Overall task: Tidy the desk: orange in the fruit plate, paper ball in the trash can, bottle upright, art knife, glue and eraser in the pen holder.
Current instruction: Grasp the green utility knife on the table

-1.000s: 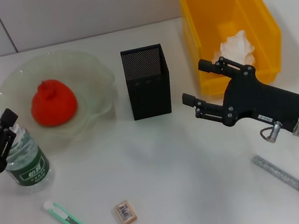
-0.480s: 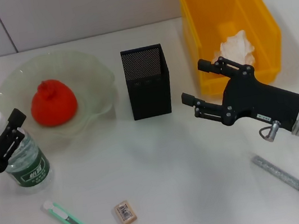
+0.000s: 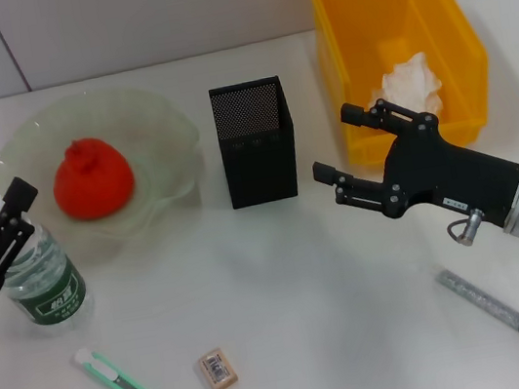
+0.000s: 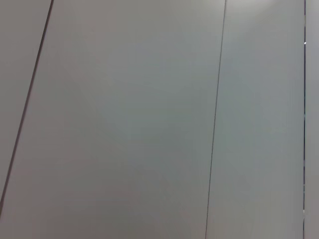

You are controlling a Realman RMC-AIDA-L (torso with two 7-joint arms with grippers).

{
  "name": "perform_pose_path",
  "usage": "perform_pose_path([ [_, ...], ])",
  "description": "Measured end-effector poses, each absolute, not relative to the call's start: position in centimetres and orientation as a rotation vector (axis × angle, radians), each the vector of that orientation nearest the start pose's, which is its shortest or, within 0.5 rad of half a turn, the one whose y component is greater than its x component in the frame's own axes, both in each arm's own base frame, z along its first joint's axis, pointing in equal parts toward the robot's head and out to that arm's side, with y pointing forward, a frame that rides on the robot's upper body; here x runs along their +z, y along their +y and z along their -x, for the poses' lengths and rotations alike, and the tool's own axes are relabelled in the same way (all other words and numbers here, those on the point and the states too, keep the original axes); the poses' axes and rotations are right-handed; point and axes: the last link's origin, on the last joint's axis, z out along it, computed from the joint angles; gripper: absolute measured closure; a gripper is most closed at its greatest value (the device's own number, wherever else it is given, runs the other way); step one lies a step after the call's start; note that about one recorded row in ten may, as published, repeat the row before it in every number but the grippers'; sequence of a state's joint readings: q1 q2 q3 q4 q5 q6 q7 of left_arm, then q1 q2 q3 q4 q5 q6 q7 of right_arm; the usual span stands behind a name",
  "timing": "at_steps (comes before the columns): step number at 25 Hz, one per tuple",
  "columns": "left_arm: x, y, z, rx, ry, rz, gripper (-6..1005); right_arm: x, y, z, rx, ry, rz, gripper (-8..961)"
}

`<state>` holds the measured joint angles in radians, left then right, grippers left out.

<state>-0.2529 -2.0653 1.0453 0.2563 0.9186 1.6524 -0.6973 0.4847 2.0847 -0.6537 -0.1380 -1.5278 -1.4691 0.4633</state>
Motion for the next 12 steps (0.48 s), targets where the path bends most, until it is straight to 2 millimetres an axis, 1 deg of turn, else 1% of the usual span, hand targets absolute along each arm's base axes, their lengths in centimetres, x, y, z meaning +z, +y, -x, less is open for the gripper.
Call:
perform_pose_path([
  [8, 2.0, 25.6, 30.1, -1.26, -0.372, 1.935, 202, -4.4, 30.0, -28.0, 0.897, 0.188, 2.272, 186],
  [12, 2.5, 25.7, 30.0, -1.266, -0.354, 1.968, 202, -4.4, 30.0, -28.1, 0.897, 0.19, 2.27, 186],
])
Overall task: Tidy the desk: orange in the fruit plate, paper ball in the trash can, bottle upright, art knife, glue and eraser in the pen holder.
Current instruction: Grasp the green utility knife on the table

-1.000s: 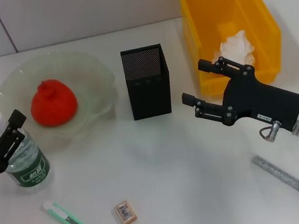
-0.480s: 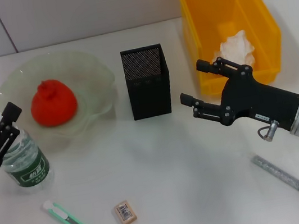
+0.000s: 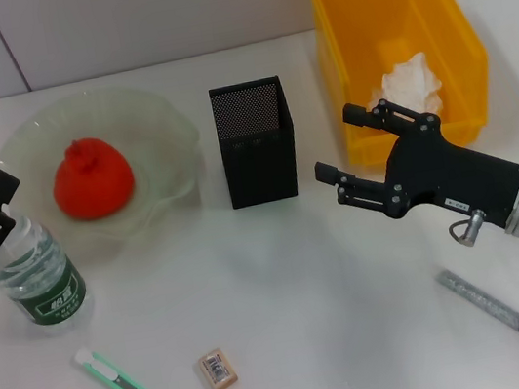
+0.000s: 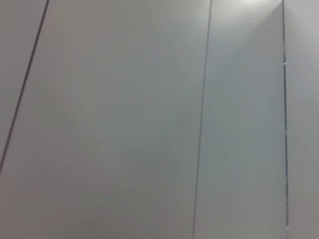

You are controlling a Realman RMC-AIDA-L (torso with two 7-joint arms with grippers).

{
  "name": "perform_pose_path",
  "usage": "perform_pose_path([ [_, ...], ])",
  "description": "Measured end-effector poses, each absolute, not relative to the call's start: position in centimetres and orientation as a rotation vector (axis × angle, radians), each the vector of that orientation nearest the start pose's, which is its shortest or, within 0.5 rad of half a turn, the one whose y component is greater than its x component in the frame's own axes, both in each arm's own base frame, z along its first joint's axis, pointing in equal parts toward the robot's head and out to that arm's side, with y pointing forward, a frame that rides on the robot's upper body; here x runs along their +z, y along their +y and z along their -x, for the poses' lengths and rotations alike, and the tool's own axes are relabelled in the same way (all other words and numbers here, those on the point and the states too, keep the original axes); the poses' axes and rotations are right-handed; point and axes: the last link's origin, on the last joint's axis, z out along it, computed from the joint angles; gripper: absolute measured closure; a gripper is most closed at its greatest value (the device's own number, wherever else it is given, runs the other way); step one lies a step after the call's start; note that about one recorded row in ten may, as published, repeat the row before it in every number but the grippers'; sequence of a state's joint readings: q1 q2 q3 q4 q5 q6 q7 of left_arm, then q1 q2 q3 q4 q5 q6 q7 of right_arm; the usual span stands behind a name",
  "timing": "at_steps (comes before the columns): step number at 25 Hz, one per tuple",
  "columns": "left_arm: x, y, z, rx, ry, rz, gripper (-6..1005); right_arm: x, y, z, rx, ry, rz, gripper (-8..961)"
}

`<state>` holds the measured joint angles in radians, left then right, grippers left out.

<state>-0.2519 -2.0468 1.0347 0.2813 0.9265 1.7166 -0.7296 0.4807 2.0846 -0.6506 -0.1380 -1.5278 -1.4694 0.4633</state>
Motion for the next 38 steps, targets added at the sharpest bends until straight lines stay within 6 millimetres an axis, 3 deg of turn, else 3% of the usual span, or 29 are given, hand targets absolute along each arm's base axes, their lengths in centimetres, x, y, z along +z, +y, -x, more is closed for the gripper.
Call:
perform_pose_path([
  [11, 4.4, 26.7, 29.2, -1.248, -0.272, 2.15, 203, -4.0, 30.6, -28.3, 0.897, 0.266, 2.296, 186],
  [17, 4.7, 26.9, 28.7, -1.218, -0.259, 2.292, 204, -1.6, 30.9, -29.1, 0.88, 0.349, 2.351, 186],
  [28, 4.2, 25.3, 28.7, -1.165, -0.253, 2.523, 208, 3.6, 29.0, -30.3, 0.818, 0.411, 2.425, 187],
  [38, 3.6, 24.0, 29.3, -1.149, -0.288, 2.571, 210, 5.3, 28.8, -30.0, 0.694, 0.452, 2.516, 187],
])
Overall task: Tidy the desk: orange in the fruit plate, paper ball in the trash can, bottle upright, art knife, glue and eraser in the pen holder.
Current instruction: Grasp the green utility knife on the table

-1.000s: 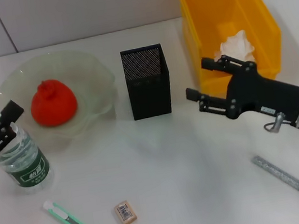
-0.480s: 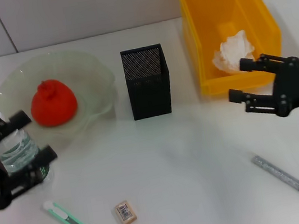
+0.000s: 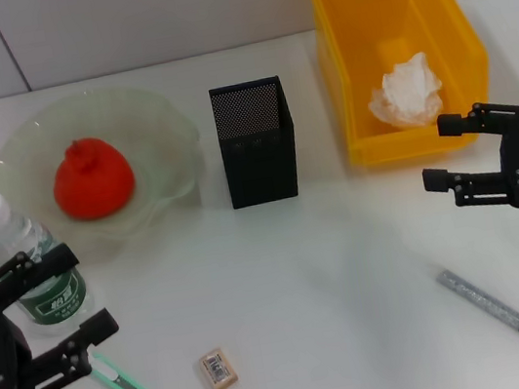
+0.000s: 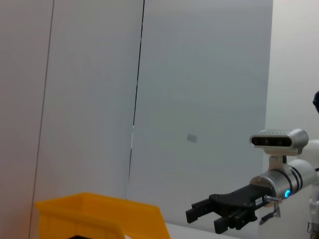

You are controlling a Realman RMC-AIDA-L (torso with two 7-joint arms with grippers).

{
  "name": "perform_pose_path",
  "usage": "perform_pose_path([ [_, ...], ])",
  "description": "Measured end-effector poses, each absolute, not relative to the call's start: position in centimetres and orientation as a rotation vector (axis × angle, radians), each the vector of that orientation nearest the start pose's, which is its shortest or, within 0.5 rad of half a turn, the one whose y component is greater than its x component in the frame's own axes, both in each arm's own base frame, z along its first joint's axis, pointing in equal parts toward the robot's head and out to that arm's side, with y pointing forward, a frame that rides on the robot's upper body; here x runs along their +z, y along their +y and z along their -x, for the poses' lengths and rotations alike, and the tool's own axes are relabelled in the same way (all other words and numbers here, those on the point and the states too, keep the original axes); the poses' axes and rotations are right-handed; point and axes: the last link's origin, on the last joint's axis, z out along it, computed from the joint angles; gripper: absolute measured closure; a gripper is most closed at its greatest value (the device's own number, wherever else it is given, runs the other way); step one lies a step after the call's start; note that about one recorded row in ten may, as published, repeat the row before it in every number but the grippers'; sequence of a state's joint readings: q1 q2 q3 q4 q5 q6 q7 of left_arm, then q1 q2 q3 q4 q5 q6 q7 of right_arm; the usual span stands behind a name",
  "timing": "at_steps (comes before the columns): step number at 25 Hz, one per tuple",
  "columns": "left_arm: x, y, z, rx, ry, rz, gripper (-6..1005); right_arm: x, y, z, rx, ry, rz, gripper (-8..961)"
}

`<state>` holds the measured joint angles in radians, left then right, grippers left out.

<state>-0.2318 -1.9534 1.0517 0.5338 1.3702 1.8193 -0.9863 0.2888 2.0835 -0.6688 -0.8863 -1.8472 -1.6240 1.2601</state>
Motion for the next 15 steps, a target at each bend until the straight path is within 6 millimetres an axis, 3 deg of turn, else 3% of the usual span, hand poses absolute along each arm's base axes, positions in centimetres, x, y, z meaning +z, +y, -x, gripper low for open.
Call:
perform_pose_path([
  [15, 2.6, 22.4, 31.1, -1.088, -0.458, 2.559, 211, 5.8, 29.2, -29.7, 0.632, 0.406, 2.544, 186],
])
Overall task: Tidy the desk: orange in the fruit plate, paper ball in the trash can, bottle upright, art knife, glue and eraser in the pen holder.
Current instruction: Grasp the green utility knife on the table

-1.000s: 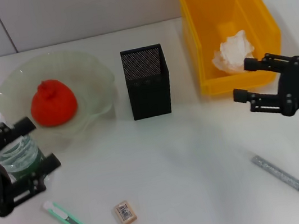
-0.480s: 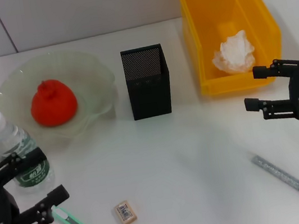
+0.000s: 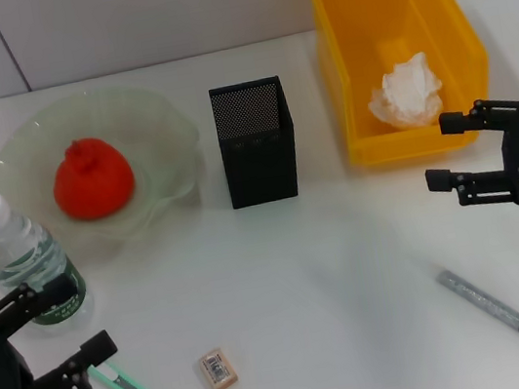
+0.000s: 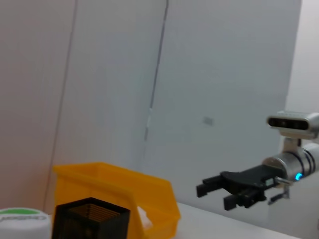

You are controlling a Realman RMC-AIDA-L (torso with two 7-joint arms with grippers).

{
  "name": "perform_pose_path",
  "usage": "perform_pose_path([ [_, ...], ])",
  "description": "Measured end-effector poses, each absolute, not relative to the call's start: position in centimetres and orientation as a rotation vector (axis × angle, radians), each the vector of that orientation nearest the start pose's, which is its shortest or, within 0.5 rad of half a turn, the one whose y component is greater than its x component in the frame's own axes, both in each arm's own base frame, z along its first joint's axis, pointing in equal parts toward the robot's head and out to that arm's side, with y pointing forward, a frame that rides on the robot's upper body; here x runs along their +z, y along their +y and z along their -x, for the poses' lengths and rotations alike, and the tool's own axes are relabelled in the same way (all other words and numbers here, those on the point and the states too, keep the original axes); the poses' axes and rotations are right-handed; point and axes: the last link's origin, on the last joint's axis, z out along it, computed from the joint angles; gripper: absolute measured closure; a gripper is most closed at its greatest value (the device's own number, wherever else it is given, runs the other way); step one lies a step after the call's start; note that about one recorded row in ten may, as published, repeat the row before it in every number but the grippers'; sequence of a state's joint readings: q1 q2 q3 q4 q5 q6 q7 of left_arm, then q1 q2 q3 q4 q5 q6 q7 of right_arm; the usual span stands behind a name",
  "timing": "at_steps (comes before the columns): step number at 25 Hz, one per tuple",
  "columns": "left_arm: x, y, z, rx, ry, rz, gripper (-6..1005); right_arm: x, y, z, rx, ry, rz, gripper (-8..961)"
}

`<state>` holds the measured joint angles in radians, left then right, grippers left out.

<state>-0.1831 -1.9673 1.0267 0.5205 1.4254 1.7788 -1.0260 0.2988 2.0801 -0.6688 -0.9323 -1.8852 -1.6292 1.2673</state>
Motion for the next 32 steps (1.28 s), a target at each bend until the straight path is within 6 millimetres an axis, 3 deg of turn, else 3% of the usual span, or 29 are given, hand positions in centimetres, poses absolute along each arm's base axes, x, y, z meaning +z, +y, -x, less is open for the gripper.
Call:
perform_pose_path([
  [7, 2.5, 22.5, 31.2, -1.028, -0.543, 2.629, 212, 5.8, 29.3, -29.7, 0.617, 0.399, 2.547, 187],
  [13, 3.3, 22.4, 31.6, -0.814, -0.635, 2.714, 213, 5.7, 29.4, -29.9, 0.592, 0.402, 2.546, 186],
  [18, 5.5, 22.8, 31.2, -0.563, -0.664, 2.691, 213, 5.5, 29.6, -30.0, 0.584, 0.408, 2.547, 186],
  [29, 6.2, 24.6, 30.7, -0.367, -0.725, 2.702, 215, 5.1, 29.4, -30.5, 0.57, 0.431, 2.544, 187],
  [32, 7.3, 25.1, 30.3, -0.271, -0.718, 2.68, 215, 5.1, 29.4, -30.6, 0.567, 0.436, 2.541, 187],
])
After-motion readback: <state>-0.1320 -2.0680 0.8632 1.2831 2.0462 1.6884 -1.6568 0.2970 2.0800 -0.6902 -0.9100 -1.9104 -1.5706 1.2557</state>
